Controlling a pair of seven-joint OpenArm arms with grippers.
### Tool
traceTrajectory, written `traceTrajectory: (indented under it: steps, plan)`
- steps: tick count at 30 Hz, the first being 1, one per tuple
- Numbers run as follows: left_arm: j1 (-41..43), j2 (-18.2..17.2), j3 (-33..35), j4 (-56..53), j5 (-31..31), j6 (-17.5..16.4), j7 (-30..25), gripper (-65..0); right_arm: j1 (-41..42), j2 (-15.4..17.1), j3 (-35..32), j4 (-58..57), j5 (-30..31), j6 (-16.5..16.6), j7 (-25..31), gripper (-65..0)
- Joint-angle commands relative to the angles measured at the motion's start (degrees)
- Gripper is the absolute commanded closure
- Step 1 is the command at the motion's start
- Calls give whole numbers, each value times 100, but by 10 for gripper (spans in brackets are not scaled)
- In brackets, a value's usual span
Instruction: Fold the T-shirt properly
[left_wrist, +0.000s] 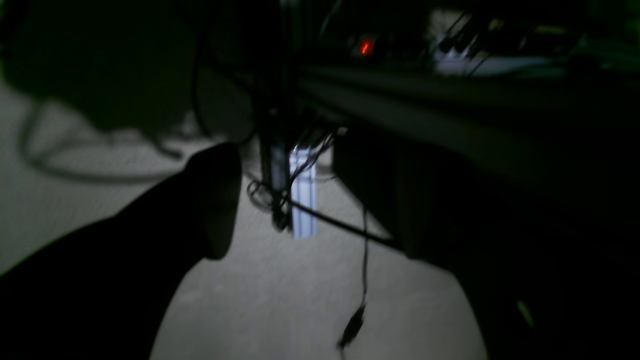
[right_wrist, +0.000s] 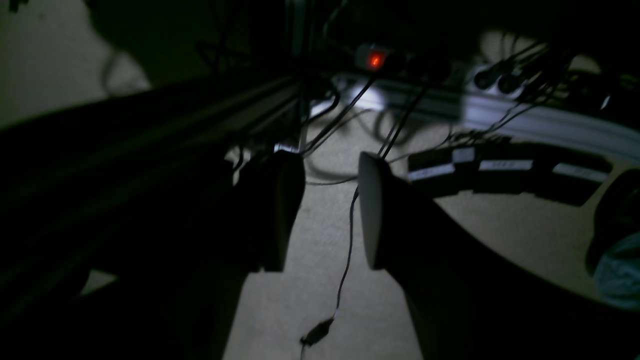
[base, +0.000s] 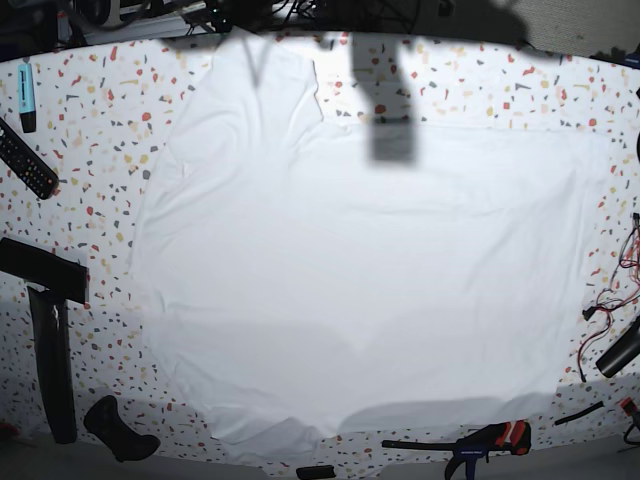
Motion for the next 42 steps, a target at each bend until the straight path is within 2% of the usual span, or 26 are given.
traceTrajectory:
  steps: [1, 6, 8, 10, 13, 16, 20, 22, 25, 28, 35, 42]
  plan:
    - [39, -11, -4, 13, 17, -50, 87, -448, 11, 74, 2, 26, -13, 37, -2, -236]
    - [144, -11, -4, 13, 17, -48, 833, -448, -31, 236, 2, 26, -11, 35, -247, -236]
    - [164, -15, -4, 15, 17, 4, 1128, -446, -46, 313, 2, 26, -15, 26, -789, -236]
    - [168, -15, -4, 26, 20, 219, 1375, -447, -50, 391, 2, 26, -17, 28, -1224, -236]
    - [254, -50, -4, 238, 20, 365, 1609, -446, -72, 503, 2, 26, -20, 31, -1478, -236]
    - [522, -177, -4, 715, 20, 492, 1508, -446, -118, 603, 2, 26, -39, 74, -1419, -236]
    - [942, -369, -4, 1416, -4, 955, 1333, -435, -282, 684, 0, 26, -590, 452, -975, -236]
    - [1117, -463, -4, 1690, -11, 1067, 1335, -389, -411, 684, 0, 26, -909, 603, -605, -236]
    - [1279, -551, -7, 1934, -223, 1113, 1327, -309, -636, 680, 2, 26, -1204, 632, -24, -236]
    - [1318, -570, -9, 1991, -240, 1110, 1191, -293, -791, 680, 2, 26, -1213, 627, 337, -236]
    - [1300, -535, -9, 1991, -245, 1113, 1034, -293, -870, 649, 2, 26, -1213, 629, 345, -236]
    - [1316, -378, -9, 1991, -238, 1322, 1008, -293, -872, 667, 2, 28, -1215, 673, 223, -236]
